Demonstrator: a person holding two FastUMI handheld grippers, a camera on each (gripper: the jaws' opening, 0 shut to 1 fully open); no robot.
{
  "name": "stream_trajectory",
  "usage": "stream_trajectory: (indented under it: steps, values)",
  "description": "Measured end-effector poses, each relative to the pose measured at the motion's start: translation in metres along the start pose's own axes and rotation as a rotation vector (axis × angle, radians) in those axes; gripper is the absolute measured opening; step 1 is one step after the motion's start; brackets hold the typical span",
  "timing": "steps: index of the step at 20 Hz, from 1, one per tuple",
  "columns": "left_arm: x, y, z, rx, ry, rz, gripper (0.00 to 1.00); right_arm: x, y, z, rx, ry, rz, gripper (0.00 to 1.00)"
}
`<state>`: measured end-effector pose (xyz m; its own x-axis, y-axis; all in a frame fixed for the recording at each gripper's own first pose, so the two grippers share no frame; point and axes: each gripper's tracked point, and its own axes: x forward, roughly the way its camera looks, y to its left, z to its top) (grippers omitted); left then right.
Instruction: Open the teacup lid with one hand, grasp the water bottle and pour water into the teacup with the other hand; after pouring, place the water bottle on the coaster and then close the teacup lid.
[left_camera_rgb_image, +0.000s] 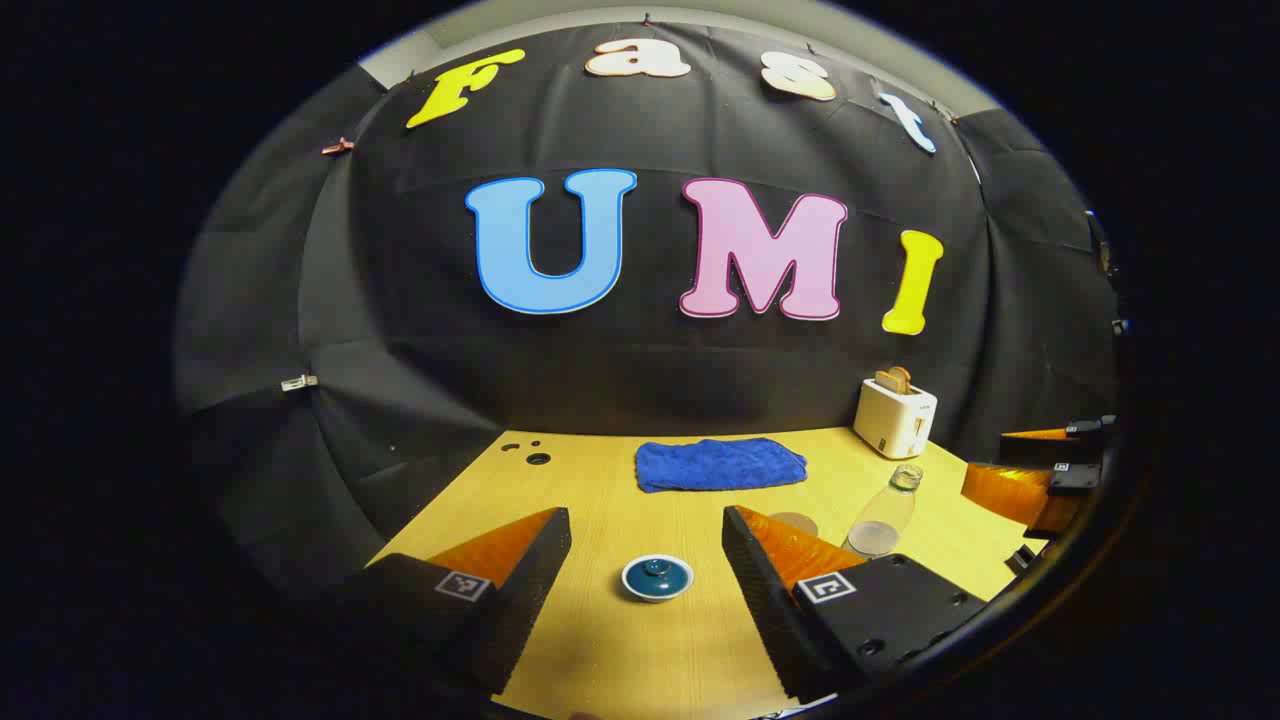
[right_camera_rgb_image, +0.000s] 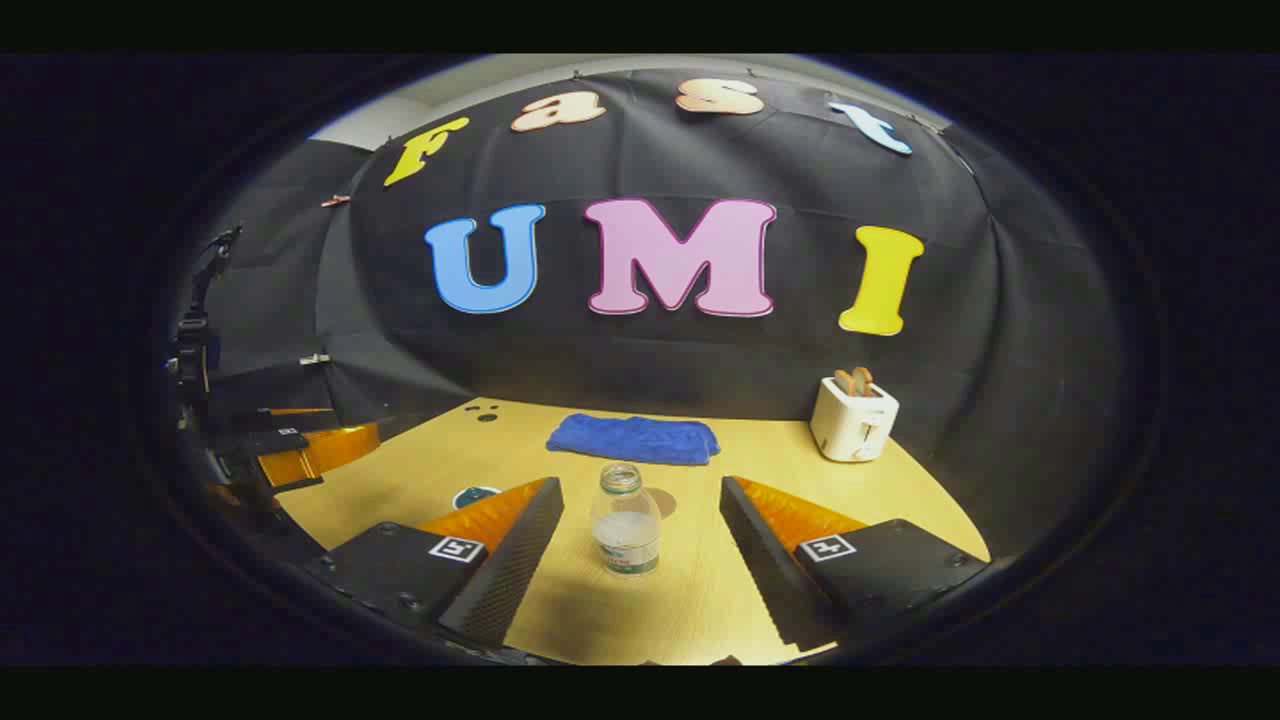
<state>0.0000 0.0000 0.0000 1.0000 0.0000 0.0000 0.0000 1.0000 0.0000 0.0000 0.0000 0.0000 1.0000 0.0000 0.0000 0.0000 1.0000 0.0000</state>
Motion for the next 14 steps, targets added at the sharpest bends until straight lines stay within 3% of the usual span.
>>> stream_trajectory:
  steps: [8,14]
  values:
    - [-0.003,0.000,0.002,0.029,-0.009,0.055,0.95,0.013,0.005,-0.009,-0.010,0.014,0.044,0.98]
    - [-0.004,-0.016,-0.007,-0.023,0.014,0.078,0.95,0.017,-0.005,-0.011,-0.016,0.013,0.101,0.98]
